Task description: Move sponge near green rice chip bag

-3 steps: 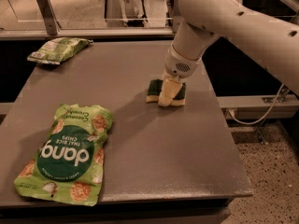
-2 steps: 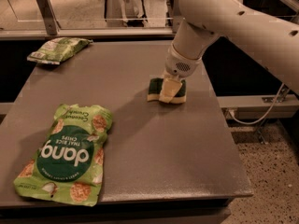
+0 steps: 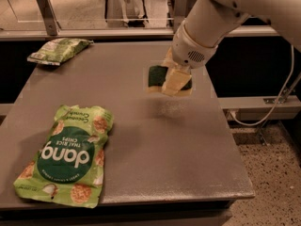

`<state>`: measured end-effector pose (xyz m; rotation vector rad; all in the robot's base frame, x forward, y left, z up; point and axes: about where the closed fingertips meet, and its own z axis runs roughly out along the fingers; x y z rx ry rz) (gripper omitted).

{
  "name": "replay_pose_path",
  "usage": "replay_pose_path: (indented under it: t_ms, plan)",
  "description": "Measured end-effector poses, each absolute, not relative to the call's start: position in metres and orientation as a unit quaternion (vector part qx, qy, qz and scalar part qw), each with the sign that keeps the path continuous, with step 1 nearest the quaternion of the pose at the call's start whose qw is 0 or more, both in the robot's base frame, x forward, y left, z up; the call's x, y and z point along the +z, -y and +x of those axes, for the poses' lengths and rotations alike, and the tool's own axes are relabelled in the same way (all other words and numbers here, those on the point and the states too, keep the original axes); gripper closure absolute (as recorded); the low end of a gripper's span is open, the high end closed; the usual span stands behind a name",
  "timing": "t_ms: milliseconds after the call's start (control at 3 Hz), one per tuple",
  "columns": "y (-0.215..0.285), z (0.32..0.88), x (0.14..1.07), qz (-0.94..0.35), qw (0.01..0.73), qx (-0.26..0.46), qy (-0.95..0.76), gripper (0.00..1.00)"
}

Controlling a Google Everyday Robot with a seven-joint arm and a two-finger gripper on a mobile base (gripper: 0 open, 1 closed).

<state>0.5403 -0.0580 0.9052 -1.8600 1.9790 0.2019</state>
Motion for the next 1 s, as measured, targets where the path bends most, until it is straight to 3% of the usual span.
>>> replay_pose_path:
  t_ms: [667,1000]
  plan:
    - [0.045,0.471,0.924,-0.697,0.201,0.119,-0.678,1.00]
    - [0.017,0.445,0.919,-0.731,0.202,0.124,-0.640,0.83]
